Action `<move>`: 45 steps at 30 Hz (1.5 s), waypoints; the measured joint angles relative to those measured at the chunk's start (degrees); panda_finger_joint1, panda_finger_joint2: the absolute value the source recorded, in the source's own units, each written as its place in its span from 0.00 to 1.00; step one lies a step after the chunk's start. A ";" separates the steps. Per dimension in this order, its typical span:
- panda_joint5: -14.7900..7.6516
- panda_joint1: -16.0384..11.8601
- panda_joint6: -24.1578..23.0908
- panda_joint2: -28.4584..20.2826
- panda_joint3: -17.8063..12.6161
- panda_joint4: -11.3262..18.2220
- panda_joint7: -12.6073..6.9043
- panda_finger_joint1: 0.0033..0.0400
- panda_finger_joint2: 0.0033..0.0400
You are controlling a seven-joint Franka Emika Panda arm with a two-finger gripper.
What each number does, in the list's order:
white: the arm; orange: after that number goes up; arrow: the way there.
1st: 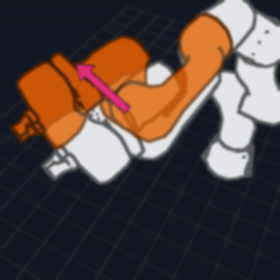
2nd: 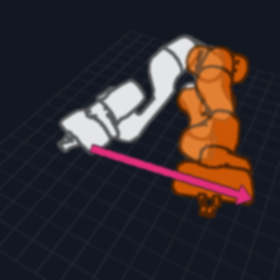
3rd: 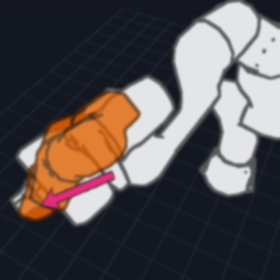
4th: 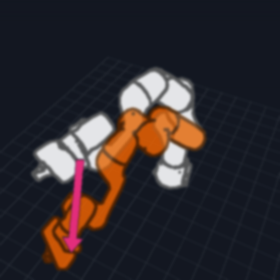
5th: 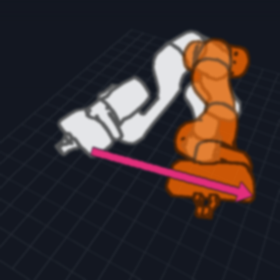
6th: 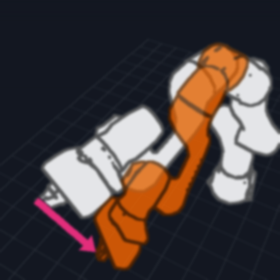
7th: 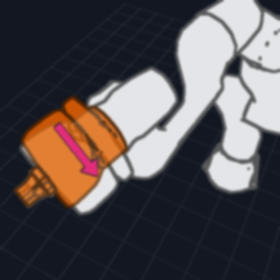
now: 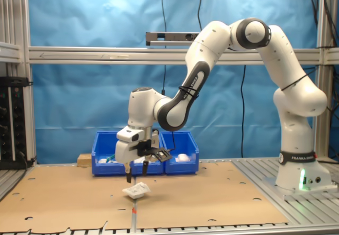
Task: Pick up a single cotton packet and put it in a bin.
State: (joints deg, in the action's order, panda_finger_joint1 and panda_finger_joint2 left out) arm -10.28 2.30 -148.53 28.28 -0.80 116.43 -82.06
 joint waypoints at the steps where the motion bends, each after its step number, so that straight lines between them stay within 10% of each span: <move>1: 0.11 -0.22 -0.02 0.04 0.19 0.10 -0.01 1.00 1.00; 45: 1.46 -3.67 -6.07 7.30 3.61 -0.78 -1.17 1.00 1.00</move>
State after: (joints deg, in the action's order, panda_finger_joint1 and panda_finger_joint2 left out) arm -8.82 -1.37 -154.59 35.58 2.81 115.65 -83.23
